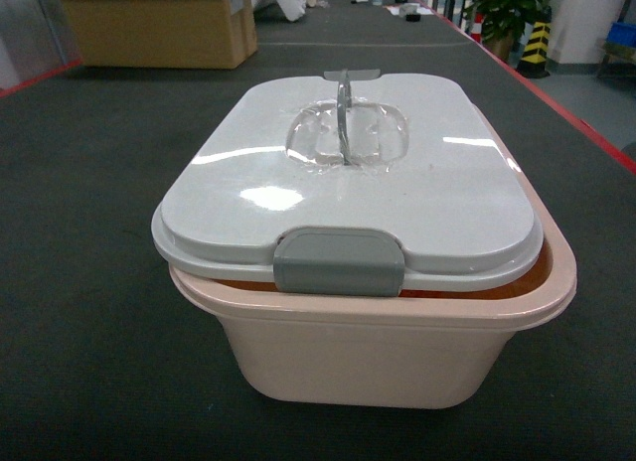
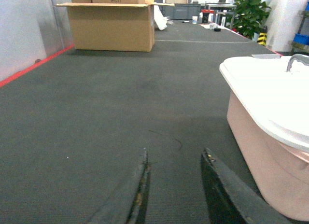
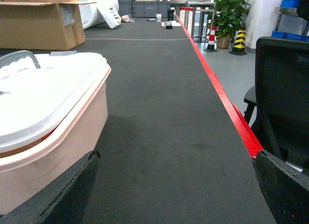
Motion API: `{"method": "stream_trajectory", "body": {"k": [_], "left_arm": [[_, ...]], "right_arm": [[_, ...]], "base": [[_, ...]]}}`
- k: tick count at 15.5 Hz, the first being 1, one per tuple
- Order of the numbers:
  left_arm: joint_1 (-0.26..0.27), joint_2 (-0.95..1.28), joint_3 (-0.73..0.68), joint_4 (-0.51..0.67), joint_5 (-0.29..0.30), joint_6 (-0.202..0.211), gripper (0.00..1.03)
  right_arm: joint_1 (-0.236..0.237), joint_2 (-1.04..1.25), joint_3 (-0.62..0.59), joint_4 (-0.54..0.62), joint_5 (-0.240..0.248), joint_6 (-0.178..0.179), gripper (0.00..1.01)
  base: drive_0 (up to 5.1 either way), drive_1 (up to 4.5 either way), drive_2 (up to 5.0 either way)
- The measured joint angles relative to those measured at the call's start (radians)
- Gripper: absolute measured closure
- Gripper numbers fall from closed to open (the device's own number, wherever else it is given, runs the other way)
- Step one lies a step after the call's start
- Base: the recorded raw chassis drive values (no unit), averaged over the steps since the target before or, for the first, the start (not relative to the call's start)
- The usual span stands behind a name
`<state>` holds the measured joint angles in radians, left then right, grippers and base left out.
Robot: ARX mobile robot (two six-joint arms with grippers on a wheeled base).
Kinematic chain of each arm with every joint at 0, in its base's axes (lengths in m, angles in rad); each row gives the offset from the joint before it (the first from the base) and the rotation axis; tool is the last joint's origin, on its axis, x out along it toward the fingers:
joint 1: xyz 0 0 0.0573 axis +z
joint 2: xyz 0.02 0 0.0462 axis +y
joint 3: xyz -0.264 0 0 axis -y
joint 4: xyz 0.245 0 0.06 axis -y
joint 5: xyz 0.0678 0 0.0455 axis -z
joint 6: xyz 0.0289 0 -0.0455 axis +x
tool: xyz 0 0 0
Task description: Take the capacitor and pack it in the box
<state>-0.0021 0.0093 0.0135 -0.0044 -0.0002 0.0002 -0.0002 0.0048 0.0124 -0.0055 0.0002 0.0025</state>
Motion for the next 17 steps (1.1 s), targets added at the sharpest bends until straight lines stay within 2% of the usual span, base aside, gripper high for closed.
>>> {"method": "stream_trajectory", "body": {"k": [1, 3, 6, 17], "left_arm": [[0.0, 0.0, 0.0, 0.0, 0.0, 0.0, 0.63], [0.0, 0.0, 0.0, 0.0, 0.0, 0.0, 0.38], [0.0, 0.0, 0.0, 0.0, 0.0, 0.0, 0.06], [0.0, 0.0, 0.0, 0.0, 0.0, 0.0, 0.05]], "right_arm": [[0.0, 0.0, 0.0, 0.0, 0.0, 0.0, 0.03], [0.0, 0.0, 0.0, 0.0, 0.0, 0.0, 0.03], [0.0, 0.0, 0.0, 0.0, 0.0, 0.0, 0.03], [0.0, 0.0, 0.0, 0.0, 0.0, 0.0, 0.03]], "base": [[0.0, 0.0, 0.0], [0.0, 0.0, 0.0], [0.0, 0.0, 0.0], [0.0, 0.0, 0.0]]}}
